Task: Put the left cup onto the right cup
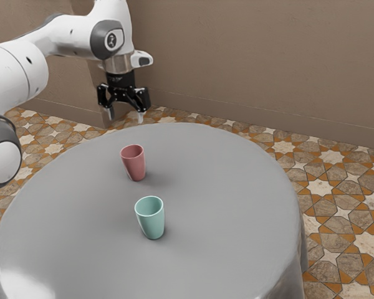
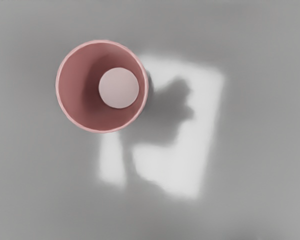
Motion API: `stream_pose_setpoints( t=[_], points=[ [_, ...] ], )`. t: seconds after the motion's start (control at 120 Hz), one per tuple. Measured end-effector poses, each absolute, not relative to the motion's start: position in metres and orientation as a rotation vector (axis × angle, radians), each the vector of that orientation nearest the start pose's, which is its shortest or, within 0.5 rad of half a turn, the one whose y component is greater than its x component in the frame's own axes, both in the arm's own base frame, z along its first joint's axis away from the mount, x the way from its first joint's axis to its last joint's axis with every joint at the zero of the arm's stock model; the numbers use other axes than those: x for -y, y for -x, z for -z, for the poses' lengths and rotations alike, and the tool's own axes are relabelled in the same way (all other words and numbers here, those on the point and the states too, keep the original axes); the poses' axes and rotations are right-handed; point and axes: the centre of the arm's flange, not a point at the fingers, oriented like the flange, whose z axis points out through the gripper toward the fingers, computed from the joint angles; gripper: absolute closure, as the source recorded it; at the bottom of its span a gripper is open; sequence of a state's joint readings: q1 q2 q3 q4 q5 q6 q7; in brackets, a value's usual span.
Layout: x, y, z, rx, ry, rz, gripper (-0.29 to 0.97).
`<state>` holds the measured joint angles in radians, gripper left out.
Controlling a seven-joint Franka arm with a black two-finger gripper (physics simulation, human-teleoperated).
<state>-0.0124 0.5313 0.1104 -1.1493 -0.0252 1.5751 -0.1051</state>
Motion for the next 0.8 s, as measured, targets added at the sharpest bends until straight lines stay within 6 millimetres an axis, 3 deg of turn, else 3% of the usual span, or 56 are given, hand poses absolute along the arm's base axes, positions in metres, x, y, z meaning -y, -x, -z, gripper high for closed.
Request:
stream_pose_setpoints(
  t=[0.358, 0.8],
  points=[
    [-0.042, -0.72, -0.426, 0.277, 3.06, -0.161, 0.0],
    [-0.053, -0.728, -0.379, 0.3, 3.053, -0.177, 0.0]
  ],
)
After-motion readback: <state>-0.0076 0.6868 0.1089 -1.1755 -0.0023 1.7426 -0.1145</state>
